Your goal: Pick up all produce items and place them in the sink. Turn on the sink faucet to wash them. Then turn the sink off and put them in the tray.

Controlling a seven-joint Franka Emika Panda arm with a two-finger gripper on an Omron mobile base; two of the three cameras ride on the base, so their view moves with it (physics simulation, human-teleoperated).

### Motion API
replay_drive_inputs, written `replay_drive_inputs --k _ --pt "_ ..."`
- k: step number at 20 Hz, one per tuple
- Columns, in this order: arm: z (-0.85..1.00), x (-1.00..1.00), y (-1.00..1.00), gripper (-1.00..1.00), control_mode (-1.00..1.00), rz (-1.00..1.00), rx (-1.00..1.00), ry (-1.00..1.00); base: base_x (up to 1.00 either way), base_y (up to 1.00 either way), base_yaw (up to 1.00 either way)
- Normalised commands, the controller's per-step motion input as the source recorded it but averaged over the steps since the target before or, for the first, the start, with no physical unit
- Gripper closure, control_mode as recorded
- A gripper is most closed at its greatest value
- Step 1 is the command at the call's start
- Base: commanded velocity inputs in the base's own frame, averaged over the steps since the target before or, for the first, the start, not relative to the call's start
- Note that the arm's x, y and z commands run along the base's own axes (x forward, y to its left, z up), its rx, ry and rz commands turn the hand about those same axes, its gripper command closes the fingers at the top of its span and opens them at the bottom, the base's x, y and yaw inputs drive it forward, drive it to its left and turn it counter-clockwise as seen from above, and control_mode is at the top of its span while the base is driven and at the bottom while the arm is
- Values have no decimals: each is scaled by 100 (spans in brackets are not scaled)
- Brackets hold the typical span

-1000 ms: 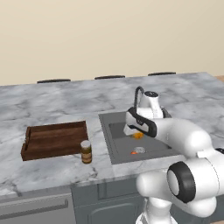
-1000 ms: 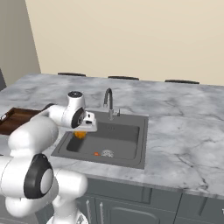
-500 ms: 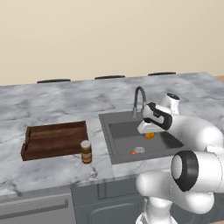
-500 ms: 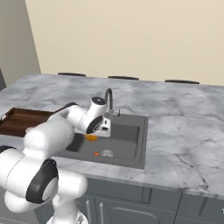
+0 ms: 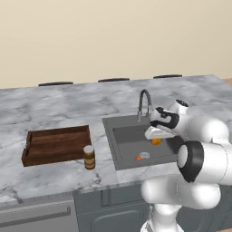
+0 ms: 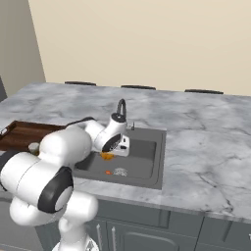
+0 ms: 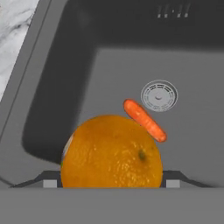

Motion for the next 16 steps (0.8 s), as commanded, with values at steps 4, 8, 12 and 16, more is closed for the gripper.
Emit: replay_drive_inputs --k 4,8,12,16 --pt "-34 20 -5 100 -100 0 0 0 0 0 0" --pt "-27 21 -1 100 -100 0 0 0 0 0 0" --pt "-27 21 0 100 -100 0 0 0 0 0 0" --pt "-29 20 0 100 -100 0 0 0 0 0 0"
